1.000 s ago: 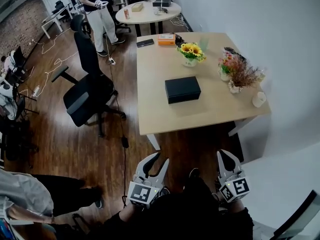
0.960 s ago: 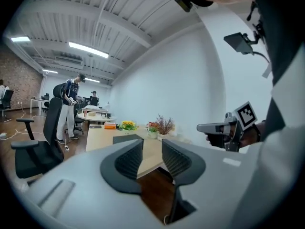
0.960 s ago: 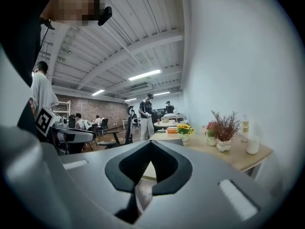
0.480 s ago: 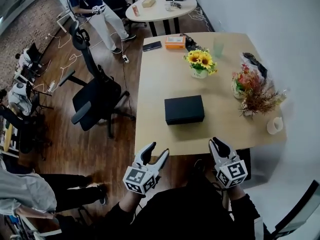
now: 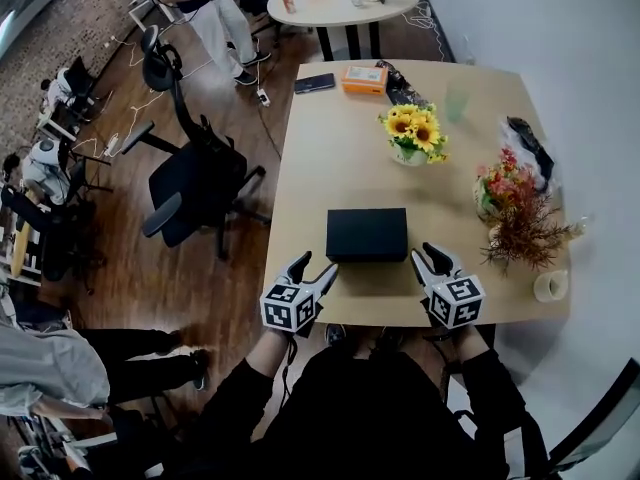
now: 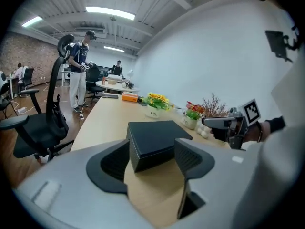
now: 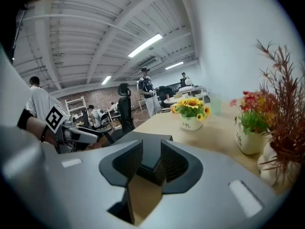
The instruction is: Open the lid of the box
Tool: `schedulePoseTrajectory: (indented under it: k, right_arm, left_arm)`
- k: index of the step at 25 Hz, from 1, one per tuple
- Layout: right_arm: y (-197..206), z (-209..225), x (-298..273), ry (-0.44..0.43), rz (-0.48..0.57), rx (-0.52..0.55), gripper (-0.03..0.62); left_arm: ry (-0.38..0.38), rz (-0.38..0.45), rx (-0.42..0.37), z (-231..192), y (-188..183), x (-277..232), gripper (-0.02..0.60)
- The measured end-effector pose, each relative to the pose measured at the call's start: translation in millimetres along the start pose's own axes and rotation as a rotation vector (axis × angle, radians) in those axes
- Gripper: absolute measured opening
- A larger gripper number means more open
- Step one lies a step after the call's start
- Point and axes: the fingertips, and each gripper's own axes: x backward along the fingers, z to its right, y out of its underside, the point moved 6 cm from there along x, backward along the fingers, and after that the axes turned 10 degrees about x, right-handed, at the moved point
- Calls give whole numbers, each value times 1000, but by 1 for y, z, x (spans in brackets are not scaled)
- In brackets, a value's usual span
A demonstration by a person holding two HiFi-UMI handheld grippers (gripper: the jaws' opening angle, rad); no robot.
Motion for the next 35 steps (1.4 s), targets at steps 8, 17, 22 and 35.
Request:
schedulePoseTrajectory:
  k: [8,17,22,35]
  right_arm:
    - [4,16,-44,43,-98,-50,114]
    - [11,23,-81,66,-176,-119,143]
    - [18,22,-92,54,-220,-179,143]
    - [13,13,-91,59,-216,39,141]
  left_arm:
    - [86,-64,71,-29,-7,-42,284]
    - [183,-121,67,-35,-22,-77,283]
    - [164,-178,-92,-27,-15,-87,288]
    - [152,-83,-180,-24,-10,-83,290]
